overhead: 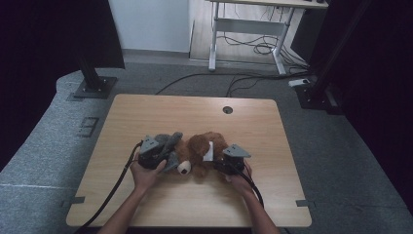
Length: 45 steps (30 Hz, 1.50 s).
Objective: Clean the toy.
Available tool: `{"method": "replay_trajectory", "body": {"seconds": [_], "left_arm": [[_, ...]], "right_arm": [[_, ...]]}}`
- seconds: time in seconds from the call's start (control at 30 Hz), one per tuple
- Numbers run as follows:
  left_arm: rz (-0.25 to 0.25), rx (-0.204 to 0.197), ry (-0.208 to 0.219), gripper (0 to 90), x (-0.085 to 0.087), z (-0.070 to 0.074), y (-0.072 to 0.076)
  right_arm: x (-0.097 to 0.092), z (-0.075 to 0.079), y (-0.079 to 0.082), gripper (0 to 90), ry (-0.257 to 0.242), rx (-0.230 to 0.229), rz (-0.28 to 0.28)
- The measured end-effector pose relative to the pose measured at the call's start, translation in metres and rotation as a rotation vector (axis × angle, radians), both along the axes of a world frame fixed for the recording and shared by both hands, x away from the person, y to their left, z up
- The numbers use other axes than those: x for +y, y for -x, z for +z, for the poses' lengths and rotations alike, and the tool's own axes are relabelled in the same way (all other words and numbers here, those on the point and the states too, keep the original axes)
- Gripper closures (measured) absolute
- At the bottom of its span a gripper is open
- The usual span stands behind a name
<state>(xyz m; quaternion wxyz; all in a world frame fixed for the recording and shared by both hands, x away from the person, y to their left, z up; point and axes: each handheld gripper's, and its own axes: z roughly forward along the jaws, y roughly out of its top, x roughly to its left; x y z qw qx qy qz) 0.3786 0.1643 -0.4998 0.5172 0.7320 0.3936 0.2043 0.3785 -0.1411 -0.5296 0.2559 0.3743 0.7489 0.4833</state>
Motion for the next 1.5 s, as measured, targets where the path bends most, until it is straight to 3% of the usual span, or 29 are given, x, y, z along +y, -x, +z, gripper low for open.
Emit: {"method": "replay_trajectory", "body": {"seconds": [0.1,0.23,0.4,0.47,0.6,0.63,0.77,0.93,1.07,1.13,1.2,1.33,1.37,1.4,1.43,1.47,1.5], "left_arm": [[0.001,-0.001,-0.012,77.8,-0.004,0.001,-0.006],[-0.017,-0.016,-0.021,77.8,-0.002,0.000,0.000],[-0.048,-0.031,-0.006,77.6,0.005,-0.004,0.022],[-0.070,-0.033,-0.010,77.6,0.006,-0.004,0.034],[-0.086,-0.040,-0.025,77.6,0.006,-0.005,0.045],[-0.093,-0.044,-0.026,77.6,0.006,-0.007,0.051],[-0.102,-0.049,-0.029,77.6,0.009,-0.008,0.058],[-0.110,-0.046,-0.023,77.6,0.012,-0.009,0.063],[-0.112,-0.044,-0.023,77.6,0.012,-0.010,0.064],[-0.111,-0.046,-0.023,77.6,0.012,-0.010,0.065],[-0.111,-0.049,-0.024,77.5,0.012,-0.010,0.065],[-0.120,-0.035,-0.005,77.3,0.015,-0.008,0.066],[-0.120,-0.035,-0.005,77.2,0.015,-0.008,0.066],[-0.127,-0.016,0.019,77.1,0.017,-0.003,0.065],[-0.127,-0.016,0.019,77.1,0.017,-0.003,0.065],[-0.129,-0.008,0.028,77.2,0.018,0.001,0.065],[-0.136,-0.002,0.042,77.3,0.018,0.013,0.062]], "right_arm": [[-0.004,-0.001,-0.005,41.4,-0.011,-0.011,-0.021],[-0.007,-0.001,-0.001,40.3,-0.022,-0.014,0.000],[-0.011,0.000,0.017,37.1,-0.002,-0.029,0.061],[-0.014,-0.001,0.033,31.7,0.003,-0.029,0.091],[-0.016,-0.002,0.046,27.3,0.016,-0.020,0.119],[-0.018,0.002,0.055,21.6,0.023,-0.004,0.131],[-0.021,0.009,0.062,18.9,0.016,0.029,0.145],[-0.036,0.026,0.069,16.6,-0.037,0.043,0.165],[-0.053,0.037,0.064,22.7,-0.112,0.044,0.165],[-0.061,0.044,0.058,25.2,-0.148,0.030,0.137],[-0.060,0.045,0.056,25.4,-0.141,0.031,0.141],[-0.045,0.033,0.040,30.9,-0.111,0.164,0.214],[-0.045,0.033,0.040,30.9,-0.111,0.164,0.214],[-0.037,0.025,0.042,42.9,-0.090,0.162,0.222],[-0.037,0.025,0.042,42.9,-0.090,0.162,0.222],[-0.034,0.022,0.046,48.2,-0.070,0.123,0.199],[-0.034,0.022,0.048,49.2,-0.068,0.115,0.204]]}}
